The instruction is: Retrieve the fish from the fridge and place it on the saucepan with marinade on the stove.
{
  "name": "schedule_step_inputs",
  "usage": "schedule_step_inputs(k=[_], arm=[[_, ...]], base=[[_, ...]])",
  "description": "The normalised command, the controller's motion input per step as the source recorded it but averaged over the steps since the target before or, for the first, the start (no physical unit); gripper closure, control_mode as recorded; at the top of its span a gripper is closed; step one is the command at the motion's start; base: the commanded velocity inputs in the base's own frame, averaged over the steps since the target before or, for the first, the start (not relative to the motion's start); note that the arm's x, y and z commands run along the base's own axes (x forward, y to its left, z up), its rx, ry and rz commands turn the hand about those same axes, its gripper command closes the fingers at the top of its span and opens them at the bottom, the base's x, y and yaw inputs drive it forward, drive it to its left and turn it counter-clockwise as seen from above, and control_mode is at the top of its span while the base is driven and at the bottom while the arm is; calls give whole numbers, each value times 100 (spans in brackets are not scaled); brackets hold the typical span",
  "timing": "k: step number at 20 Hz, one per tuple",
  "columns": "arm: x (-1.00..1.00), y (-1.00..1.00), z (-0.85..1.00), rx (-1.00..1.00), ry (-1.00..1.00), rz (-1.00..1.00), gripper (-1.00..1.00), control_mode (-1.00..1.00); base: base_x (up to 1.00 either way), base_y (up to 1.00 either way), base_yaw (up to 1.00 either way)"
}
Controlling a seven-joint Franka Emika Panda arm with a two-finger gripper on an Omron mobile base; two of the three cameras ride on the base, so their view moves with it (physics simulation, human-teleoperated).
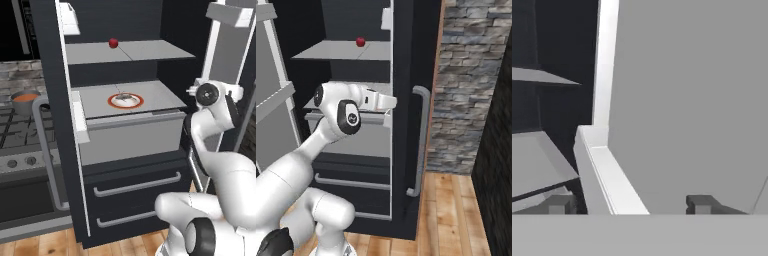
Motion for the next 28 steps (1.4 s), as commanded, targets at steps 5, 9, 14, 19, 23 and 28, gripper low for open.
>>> schedule_step_inputs(k=[5, 9, 14, 19, 23, 28], arm=[[-23, -100, 0, 0, 4, -18, -100, -100], [-4, -91, 5, 6, -1, -10, -100, -100], [-15, 3, 0, 0, -3, 1, -100, -100], [-69, 93, 0, -4, 0, 25, -100, -100], [-57, 100, 4, -2, 9, 39, -100, -100], [-35, 99, 32, 0, 31, 50, -100, -100]], base=[[0, 0, 0], [0, 0, 0], [0, 0, 0], [0, 0, 0], [0, 0, 0], [0, 0, 0]])
